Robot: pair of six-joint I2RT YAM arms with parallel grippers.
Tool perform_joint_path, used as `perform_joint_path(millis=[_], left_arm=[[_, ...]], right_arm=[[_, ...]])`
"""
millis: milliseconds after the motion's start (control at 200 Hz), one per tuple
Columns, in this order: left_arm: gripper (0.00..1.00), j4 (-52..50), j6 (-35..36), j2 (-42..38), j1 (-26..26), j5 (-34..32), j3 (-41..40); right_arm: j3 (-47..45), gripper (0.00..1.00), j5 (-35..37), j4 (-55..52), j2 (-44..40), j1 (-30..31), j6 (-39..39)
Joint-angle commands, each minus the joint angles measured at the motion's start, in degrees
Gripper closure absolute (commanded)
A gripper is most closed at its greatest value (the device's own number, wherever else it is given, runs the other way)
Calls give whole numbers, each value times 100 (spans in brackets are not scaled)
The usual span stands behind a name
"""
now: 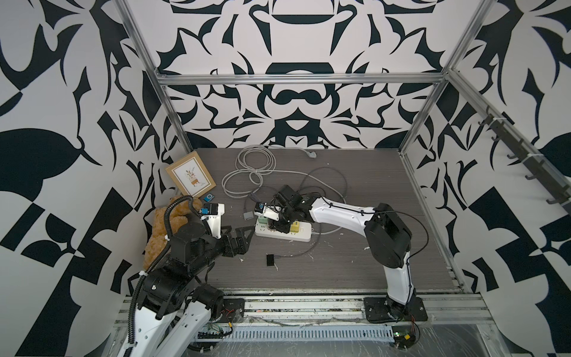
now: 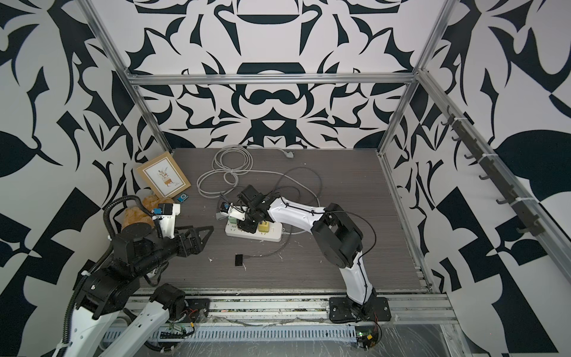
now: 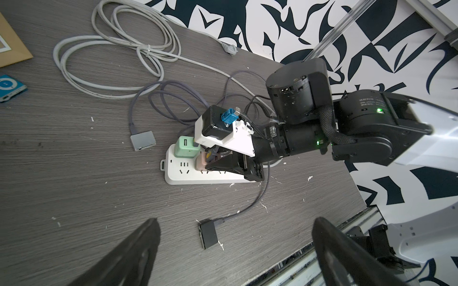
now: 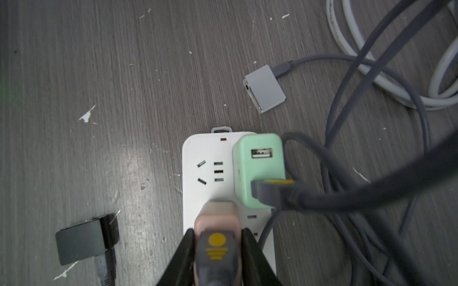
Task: Charge mp3
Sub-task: Insert the plug into the socket.
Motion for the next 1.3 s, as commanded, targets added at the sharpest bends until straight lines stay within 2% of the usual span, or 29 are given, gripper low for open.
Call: perform_joint_path(millis=[0, 170, 225, 260, 280, 295, 460, 815, 1145, 1300], left_arm=[[0, -31, 40, -32, 14, -89, 136], [1, 14, 54, 16, 14, -90, 150], [1, 27, 56, 30, 14, -88, 145], [1, 33, 57, 35, 14, -88, 145], [1, 33, 56, 41, 14, -84, 145], [0, 36, 57, 52, 14, -80, 157], [1, 71, 74, 94, 14, -79, 167], [1, 280, 110, 173, 14, -84, 50], [1, 337, 110, 272, 12, 12, 50], [1, 302, 110, 260, 12, 18, 84]], right_arm=[[163, 57, 177, -503, -201, 12, 296], [150, 54, 221, -515, -326, 27, 455], [149, 48, 201, -512, -386, 26, 554], [156, 41, 174, -514, -435, 43, 622], [163, 29, 154, -525, -461, 42, 688], [165, 25, 141, -529, -479, 38, 730], [84, 19, 50, -550, -734, 68, 1249], [-551, 22, -234, -526, -1079, 270, 2432], [-523, 26, -303, -875, -809, 281, 4356], [-704, 27, -451, -873, -996, 344, 5153]])
